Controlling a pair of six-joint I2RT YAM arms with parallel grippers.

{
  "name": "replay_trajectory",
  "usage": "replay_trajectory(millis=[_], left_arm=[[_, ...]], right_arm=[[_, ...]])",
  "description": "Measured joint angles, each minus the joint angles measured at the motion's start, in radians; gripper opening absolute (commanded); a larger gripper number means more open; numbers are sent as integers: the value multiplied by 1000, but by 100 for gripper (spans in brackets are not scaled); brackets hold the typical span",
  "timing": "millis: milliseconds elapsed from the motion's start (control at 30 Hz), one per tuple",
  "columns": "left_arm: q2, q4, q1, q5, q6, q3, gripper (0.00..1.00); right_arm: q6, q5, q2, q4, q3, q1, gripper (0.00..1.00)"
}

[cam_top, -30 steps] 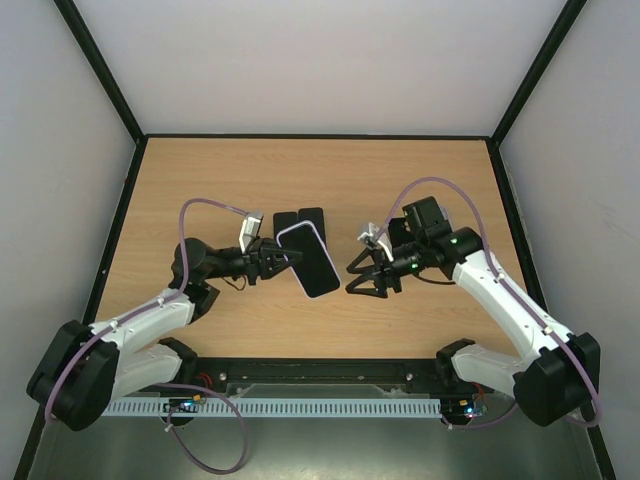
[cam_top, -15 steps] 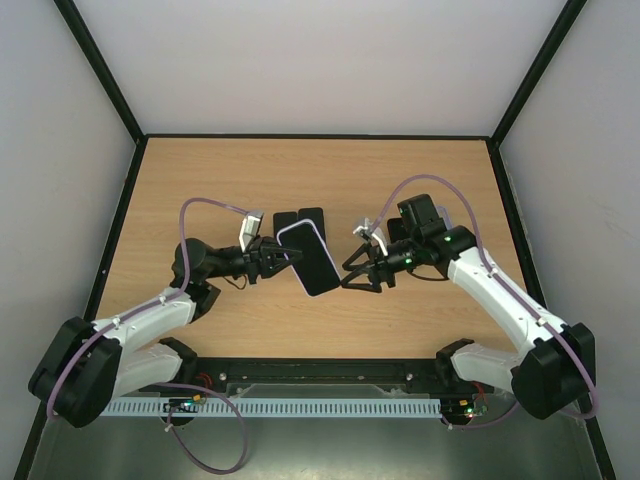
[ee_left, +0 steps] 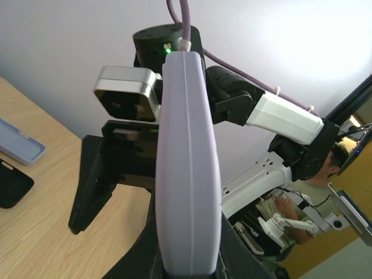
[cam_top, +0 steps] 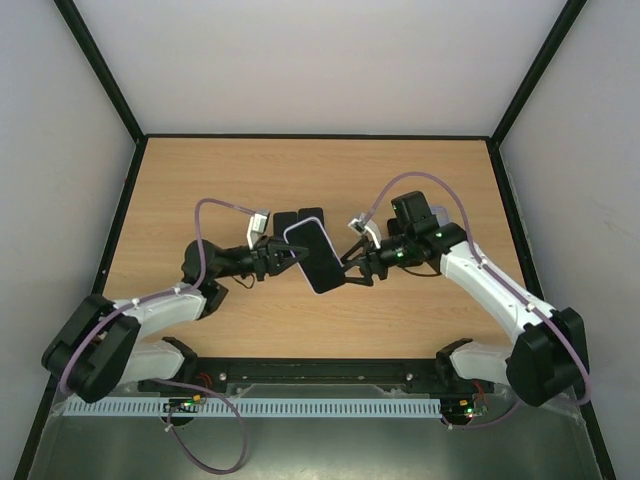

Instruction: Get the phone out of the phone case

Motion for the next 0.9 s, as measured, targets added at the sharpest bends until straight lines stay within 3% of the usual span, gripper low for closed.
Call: replay_trajectory(millis=[167,333,433,467,500,533,700,900], left_arm=[[84,85,-69,-45,-21,0,3],[122,137,-109,-84,-28,0,3],[124,124,-120,-110,-12,2,5],[124,113,-122,-119,-8,3,10],[124,94,-123,-132,1,8,21],[123,71,-124,-144,10,16,28],[123,-103,-115,-270,34,84,56],[58,-326,-105,-478,90,149,64]], right_arm=[[-42,-109,92,-69,44,-4,70],[-130,-194,126,-179,97,-6,47],[-139,-203,110,-202,98,-6,24],[-135,-203,103,-203,98,-6,14],[-121,-198,89,-201,96,-7,6],[-97,-190,73,-191,92,-8,3],[156,-100,-64,-60,50,-8,2],[372,112,-196,-8,26,-8,2]])
